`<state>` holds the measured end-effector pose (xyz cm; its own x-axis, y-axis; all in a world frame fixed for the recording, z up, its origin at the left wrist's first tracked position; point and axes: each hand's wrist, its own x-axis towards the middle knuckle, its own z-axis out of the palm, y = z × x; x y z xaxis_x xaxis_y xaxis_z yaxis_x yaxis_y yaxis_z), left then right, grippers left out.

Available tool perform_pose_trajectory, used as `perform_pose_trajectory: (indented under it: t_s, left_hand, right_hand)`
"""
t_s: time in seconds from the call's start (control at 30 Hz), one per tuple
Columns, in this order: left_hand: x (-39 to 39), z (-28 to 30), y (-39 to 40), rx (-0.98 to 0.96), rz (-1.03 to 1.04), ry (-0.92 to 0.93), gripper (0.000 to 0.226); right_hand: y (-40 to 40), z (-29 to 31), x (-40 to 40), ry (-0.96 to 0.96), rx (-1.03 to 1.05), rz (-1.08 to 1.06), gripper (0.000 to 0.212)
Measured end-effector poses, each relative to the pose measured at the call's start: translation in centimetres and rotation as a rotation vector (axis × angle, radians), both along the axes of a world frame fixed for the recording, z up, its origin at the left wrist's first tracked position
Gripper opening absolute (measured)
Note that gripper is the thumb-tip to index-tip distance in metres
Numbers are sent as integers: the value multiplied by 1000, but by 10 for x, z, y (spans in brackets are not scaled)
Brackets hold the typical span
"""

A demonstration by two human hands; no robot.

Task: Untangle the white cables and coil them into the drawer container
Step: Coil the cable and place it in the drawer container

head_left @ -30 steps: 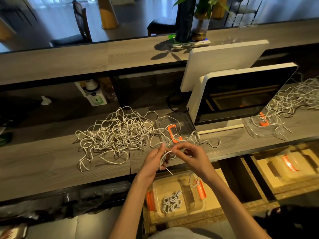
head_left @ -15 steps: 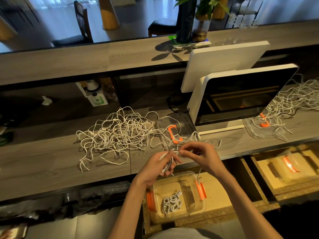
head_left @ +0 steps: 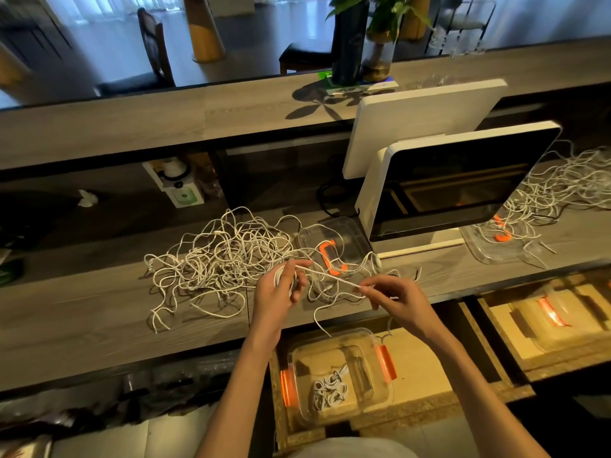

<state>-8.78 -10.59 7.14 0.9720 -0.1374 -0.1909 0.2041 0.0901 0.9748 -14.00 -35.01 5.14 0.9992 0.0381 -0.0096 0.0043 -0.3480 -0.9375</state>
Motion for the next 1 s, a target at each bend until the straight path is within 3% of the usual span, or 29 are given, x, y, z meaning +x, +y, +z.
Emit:
perform_pose_trajectory:
  t_s: [0.1, 0.2, 0.33, 0.57, 0.67, 0.8, 1.0]
  left_hand:
    - [-2, -2, 3, -41, 67, 38, 36]
    - [5, -6, 14, -229, 216, 145, 42]
    - [13, -7, 19, -263, 255, 157, 42]
    - [24, -3, 14, -757, 380, 303, 39]
    - [28, -5, 12, -821, 421, 334, 34]
    - [31, -11, 13, -591, 429, 282, 32]
    - [30, -18, 5, 316, 166, -14, 31]
  right_hand:
    - [-6, -7, -7, 19, 0, 18, 18]
    - [-15, -10, -9, 15, -20, -10, 24]
    - [-18, -5, -10, 4, 7, 1, 27]
    - [1, -15, -13, 58, -28, 8, 17]
    - [6, -19, -17, 102, -49, 75, 17]
    - [15, -14, -18, 131, -99, 260, 12]
    - [29, 2, -13, 178, 3, 359, 17]
